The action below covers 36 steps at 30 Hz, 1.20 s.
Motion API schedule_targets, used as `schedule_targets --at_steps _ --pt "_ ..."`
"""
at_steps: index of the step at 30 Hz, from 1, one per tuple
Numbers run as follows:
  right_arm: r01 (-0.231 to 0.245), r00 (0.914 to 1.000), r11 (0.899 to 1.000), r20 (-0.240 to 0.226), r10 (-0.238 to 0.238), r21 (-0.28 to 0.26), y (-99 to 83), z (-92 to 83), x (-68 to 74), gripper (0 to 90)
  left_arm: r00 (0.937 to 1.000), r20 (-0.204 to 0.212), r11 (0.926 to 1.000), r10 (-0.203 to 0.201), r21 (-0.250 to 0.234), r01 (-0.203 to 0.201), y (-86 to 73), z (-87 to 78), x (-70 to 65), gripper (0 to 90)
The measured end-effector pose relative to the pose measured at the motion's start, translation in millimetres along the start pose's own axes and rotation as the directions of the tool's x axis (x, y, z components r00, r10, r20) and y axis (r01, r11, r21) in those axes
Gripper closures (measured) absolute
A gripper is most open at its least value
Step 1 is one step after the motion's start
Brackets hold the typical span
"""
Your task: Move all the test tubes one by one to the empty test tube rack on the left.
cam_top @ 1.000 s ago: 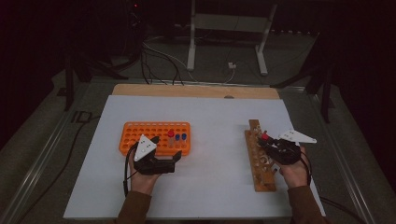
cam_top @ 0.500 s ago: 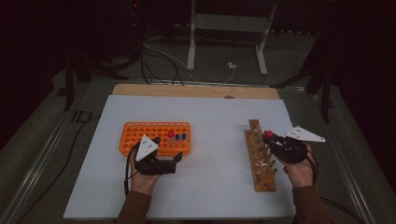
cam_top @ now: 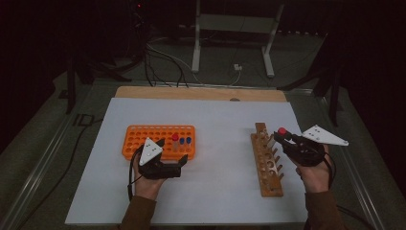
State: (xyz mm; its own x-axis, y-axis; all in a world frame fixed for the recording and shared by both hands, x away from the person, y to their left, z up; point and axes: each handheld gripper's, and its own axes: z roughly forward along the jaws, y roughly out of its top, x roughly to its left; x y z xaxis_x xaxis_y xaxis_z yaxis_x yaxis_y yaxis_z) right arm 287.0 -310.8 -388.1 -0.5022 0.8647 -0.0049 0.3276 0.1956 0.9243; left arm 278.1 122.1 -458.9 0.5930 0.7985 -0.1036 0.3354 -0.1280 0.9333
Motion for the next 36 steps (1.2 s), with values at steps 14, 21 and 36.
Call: schedule_targets --at_steps 14,21,36 --pt "0.047 0.9940 0.999 -0.100 -0.045 0.017 2.7 11.7 30.5 71.3 0.9963 0.031 0.9967 0.080 -0.015 -0.080 9.8 8.8 -33.0 1.3" --pt "0.047 0.9856 0.999 -0.164 -0.042 0.026 -1.0 22.6 48.5 71.3 0.9916 0.059 0.9934 0.115 -0.005 -0.115 11.3 21.7 -53.9 2.9" --pt "0.071 0.9628 0.997 -0.264 -0.058 0.039 -3.3 37.6 82.9 71.2 0.9759 0.158 0.9878 0.150 0.018 -0.155 17.6 59.4 -99.0 15.7"
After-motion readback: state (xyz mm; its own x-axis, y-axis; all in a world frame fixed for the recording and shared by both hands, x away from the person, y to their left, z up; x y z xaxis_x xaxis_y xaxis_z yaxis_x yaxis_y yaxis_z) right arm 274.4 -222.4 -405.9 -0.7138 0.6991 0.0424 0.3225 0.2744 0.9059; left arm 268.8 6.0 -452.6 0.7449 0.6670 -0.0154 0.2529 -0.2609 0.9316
